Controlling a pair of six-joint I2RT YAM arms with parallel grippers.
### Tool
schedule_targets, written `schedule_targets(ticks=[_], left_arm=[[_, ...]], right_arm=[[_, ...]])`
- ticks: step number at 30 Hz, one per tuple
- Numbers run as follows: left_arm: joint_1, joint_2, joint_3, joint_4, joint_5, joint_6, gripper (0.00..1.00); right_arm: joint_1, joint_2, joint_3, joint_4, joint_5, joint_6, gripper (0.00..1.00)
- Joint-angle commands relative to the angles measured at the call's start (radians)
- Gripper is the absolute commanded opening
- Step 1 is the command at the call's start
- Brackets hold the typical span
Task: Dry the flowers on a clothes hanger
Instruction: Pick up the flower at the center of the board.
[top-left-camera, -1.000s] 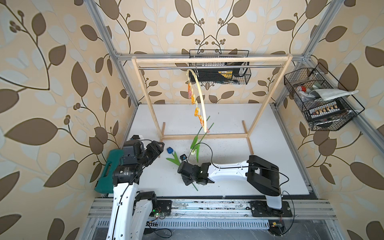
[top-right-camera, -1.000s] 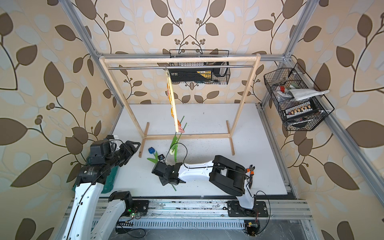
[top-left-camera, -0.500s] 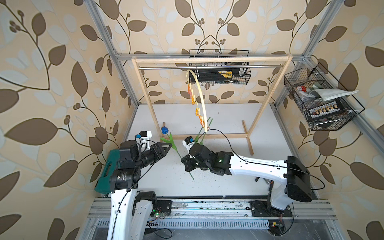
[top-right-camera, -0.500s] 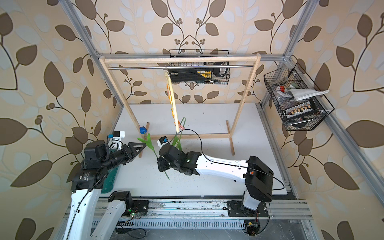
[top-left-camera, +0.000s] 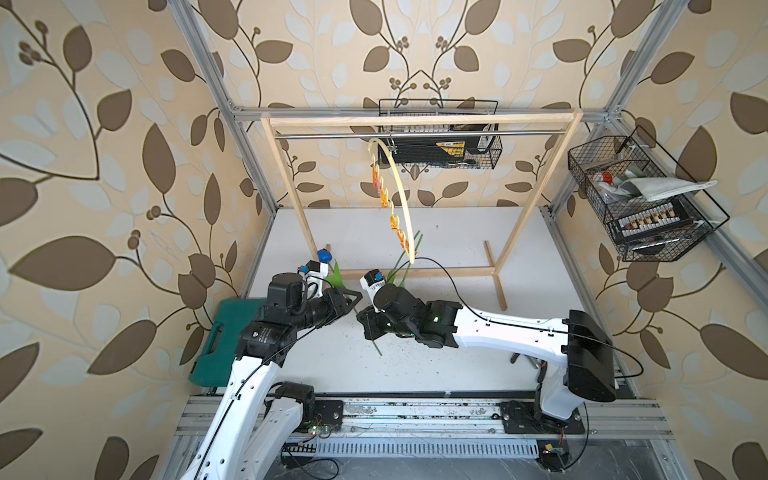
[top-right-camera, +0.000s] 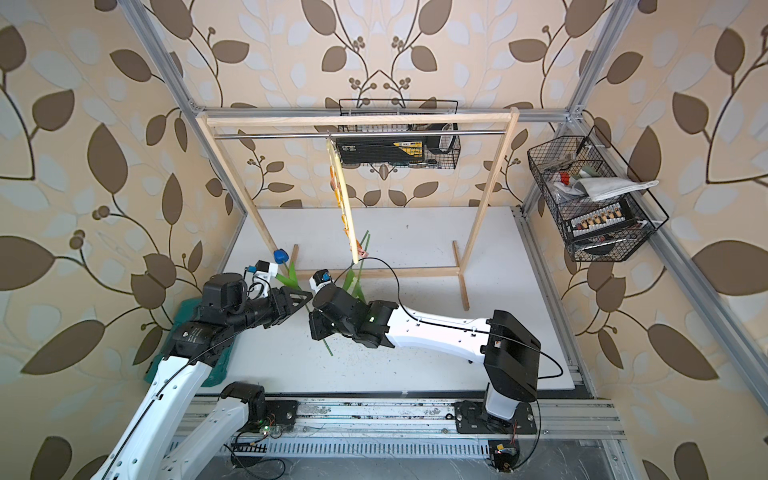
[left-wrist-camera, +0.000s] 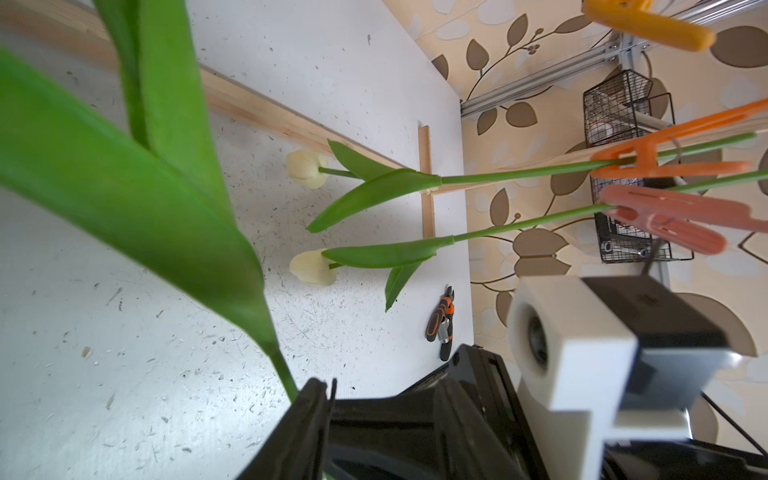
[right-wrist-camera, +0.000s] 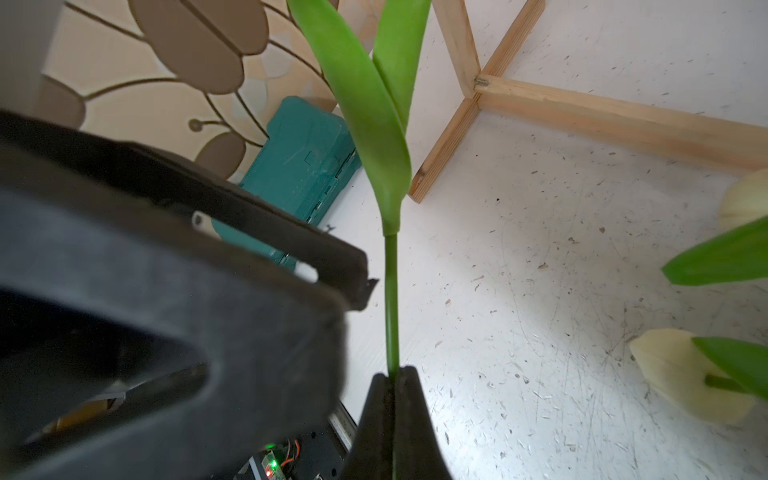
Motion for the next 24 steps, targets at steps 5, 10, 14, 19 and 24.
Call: schedule_targets(ticks=[5, 10, 14, 19, 24], left_arm=[[-0.012, -0.006, 0.052, -0.018, -0.085, 0.019, 0.5], [-0.017, 0.012, 0.04, -0.025, -0.067, 0.02, 0.54], [-0.025, 0.019, 0.012, 0.004, -0.078, 0.008, 0.52], [-0.037, 0.038, 0.003, 0.049, -0.09, -0.012, 0.48], [-0.071, 0.068, -0.009, 0.096, -0.112, -0.039, 0.45]], right_arm=[[-0.028, -0.021, 0.018, 0.0, 0.032, -0.013, 0.0], [-0.04, -0.038, -0.002, 0.027, 0.024, -0.005, 0.0], [-0.041, -0.052, -0.001, 0.032, 0.009, -0.005, 0.0], [-0.04, -0.06, -0.006, 0.047, -0.017, 0.004, 0.0], [-0.041, -0.062, -0.005, 0.052, -0.026, 0.006, 0.0]])
